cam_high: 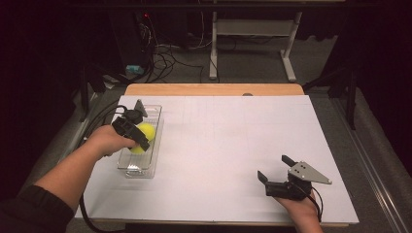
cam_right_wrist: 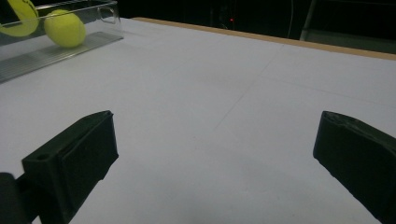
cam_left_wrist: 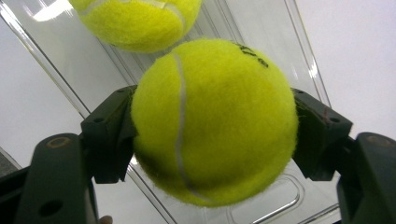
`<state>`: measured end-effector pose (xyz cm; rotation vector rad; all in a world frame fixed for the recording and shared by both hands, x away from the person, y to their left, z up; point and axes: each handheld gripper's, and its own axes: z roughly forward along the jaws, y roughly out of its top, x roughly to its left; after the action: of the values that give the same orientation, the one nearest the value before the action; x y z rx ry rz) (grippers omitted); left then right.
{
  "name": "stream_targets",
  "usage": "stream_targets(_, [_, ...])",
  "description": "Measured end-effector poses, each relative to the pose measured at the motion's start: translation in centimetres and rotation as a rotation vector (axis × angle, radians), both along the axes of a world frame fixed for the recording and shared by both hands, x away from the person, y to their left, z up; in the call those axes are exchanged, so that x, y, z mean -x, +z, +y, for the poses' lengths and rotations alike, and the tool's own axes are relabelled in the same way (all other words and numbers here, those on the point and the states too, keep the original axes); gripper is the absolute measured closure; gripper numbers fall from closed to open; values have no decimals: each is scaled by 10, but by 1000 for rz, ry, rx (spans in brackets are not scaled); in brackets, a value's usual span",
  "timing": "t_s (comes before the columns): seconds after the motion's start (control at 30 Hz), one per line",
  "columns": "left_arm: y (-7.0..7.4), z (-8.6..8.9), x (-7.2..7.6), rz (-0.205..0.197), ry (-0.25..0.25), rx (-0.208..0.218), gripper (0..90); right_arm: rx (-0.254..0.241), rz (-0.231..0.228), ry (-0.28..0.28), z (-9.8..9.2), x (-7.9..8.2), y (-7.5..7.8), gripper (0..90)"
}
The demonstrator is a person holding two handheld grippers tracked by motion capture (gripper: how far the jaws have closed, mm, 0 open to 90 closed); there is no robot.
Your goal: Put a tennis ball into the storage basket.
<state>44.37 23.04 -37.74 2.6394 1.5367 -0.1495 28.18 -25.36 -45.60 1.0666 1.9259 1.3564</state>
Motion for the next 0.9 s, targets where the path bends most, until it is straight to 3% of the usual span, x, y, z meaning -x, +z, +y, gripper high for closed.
stream_targets(0.33, [0,-1,0,-13,-9,3,263,1,0,0,0,0,0,0])
stream_targets(0.37, [2,-1,0,-27,-14,-3,245,5,-1,1,0,0,0,0])
stream_targets(0.4, [4,-2,1,-45,-13,-2,167,1,1,0,1,0,0,0])
stream_targets(0.47, [10,-2,2,-66,-7,35,77,1,4,2,1,0,1,0])
stream_targets(0.57, [14,-4,3,-66,-14,31,7,7,3,5,1,0,0,0])
stream_targets(0.9, [16,-7,4,-70,-14,27,7,3,2,2,1,0,1,0])
